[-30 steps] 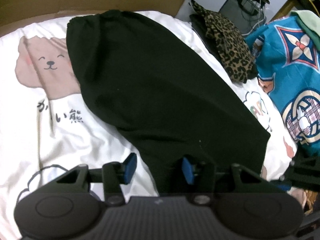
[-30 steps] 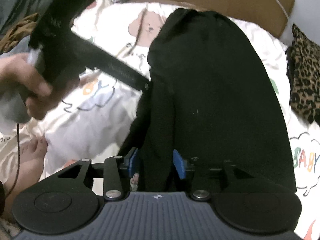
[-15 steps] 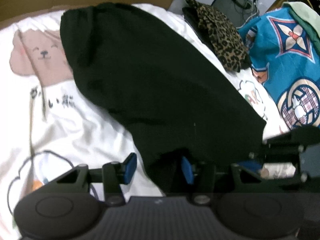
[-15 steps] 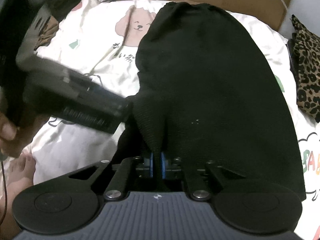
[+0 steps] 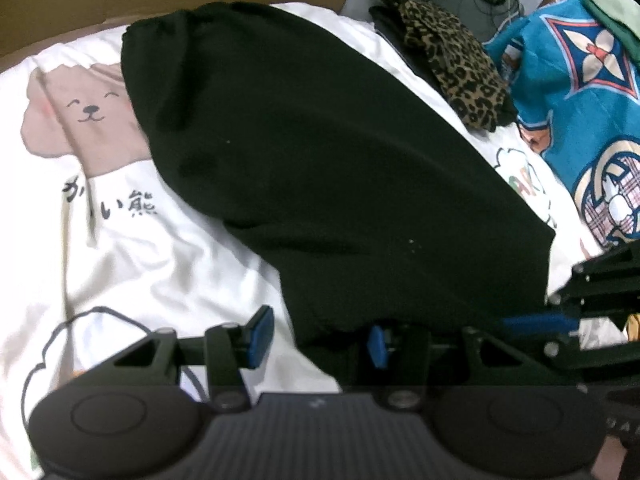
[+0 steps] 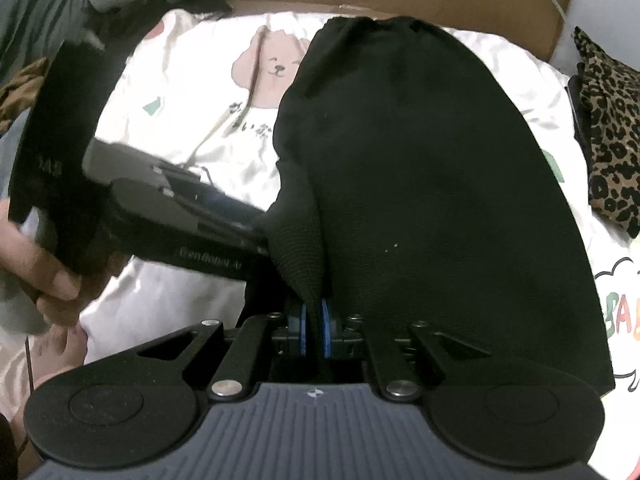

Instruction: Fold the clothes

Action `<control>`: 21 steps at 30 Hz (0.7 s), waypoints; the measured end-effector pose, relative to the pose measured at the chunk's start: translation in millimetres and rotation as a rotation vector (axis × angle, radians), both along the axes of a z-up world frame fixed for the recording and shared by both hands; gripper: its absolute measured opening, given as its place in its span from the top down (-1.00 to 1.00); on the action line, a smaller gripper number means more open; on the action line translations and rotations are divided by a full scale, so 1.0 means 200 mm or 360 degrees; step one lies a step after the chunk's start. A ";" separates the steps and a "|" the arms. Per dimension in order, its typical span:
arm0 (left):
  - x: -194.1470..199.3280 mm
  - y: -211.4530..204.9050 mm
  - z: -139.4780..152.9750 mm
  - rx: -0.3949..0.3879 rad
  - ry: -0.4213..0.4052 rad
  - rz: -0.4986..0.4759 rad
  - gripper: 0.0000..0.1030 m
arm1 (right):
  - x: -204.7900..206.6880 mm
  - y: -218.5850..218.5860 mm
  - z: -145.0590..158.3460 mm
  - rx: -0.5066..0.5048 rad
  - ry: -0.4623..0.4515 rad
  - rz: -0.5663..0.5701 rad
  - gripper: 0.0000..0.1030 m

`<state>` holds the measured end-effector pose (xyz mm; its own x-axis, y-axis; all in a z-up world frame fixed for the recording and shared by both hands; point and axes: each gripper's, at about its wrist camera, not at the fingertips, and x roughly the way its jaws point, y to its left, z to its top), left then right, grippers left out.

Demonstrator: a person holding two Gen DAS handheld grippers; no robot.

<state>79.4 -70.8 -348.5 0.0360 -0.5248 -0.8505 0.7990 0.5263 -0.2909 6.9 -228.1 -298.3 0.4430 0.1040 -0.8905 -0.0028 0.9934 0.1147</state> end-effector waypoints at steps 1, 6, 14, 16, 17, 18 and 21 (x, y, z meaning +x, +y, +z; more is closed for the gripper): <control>-0.01 0.00 0.00 -0.0003 -0.0001 -0.0007 0.01 | 0.00 0.00 0.00 0.0004 -0.0005 -0.0003 0.80; -0.04 -0.04 -0.03 0.0025 -0.0078 -0.0030 0.01 | 0.00 0.00 0.01 0.0027 -0.0014 -0.0006 0.85; 0.02 -0.04 -0.04 0.0029 -0.0080 -0.0035 0.21 | -0.02 -0.02 0.06 -0.0002 0.0033 -0.0024 0.80; 0.01 -0.03 -0.03 0.0032 -0.0077 -0.0026 0.36 | -0.03 -0.04 0.10 0.0030 0.0041 -0.0046 0.76; 0.01 -0.03 -0.03 0.0032 -0.0075 -0.0018 0.42 | -0.04 -0.06 0.12 0.0056 0.0043 -0.0061 0.67; 0.01 -0.02 -0.03 0.0030 -0.0072 -0.0012 0.45 | -0.05 -0.08 0.15 0.0074 0.0037 -0.0071 0.60; 0.01 0.00 -0.03 0.0025 -0.0062 -0.0002 0.54 | -0.09 -0.14 0.20 0.0105 0.0007 -0.0097 0.35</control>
